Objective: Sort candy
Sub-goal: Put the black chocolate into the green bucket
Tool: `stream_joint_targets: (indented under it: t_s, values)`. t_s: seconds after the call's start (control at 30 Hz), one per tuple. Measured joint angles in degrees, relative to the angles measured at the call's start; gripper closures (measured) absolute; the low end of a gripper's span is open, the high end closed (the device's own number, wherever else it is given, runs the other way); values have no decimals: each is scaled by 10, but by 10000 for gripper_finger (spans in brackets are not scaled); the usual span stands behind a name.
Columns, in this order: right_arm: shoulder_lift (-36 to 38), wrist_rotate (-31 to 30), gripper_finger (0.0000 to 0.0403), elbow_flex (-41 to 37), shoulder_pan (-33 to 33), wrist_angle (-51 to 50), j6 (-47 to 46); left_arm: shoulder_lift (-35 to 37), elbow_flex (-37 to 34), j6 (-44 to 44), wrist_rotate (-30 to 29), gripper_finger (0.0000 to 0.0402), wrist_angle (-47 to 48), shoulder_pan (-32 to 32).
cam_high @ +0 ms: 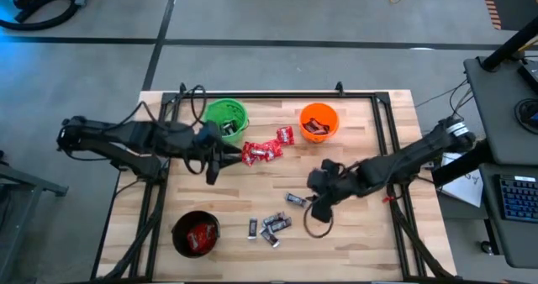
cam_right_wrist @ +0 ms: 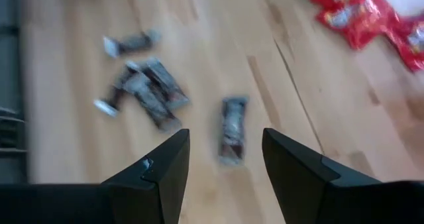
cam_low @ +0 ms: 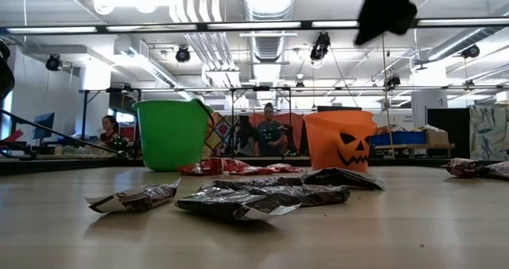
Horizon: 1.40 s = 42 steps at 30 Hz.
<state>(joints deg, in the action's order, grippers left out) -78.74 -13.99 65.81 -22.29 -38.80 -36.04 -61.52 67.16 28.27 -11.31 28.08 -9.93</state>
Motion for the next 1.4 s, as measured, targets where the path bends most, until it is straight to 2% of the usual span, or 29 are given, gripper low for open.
stream_joint_targets:
  t_s: [0.17,0.37,0.57,0.7,0.83,0.97,1.27,1.4]
  values:
    - [-66,-14,220,-36,-5,51,11,-13,-13,21,-2,277,-18,-21]
    - [-134,40,217,-60,6,127,-4,-18,-14,23,-3,277,-22,-23]
    - [-177,58,179,-56,18,157,-24,-17,-14,23,-17,277,-25,-23]
    - [-194,45,145,-53,24,156,-26,-18,-14,23,-17,277,-25,-23]
    - [-206,46,134,-57,32,156,-26,-18,-14,23,-19,277,-26,-23]
    - [-208,46,166,-63,34,169,-10,-19,-13,23,-31,277,-28,-23]
    - [-208,57,312,-91,45,221,-4,-40,-13,25,-33,277,-37,-23]
    - [-207,65,361,-91,47,233,-4,-53,-13,28,-33,277,-43,-23]
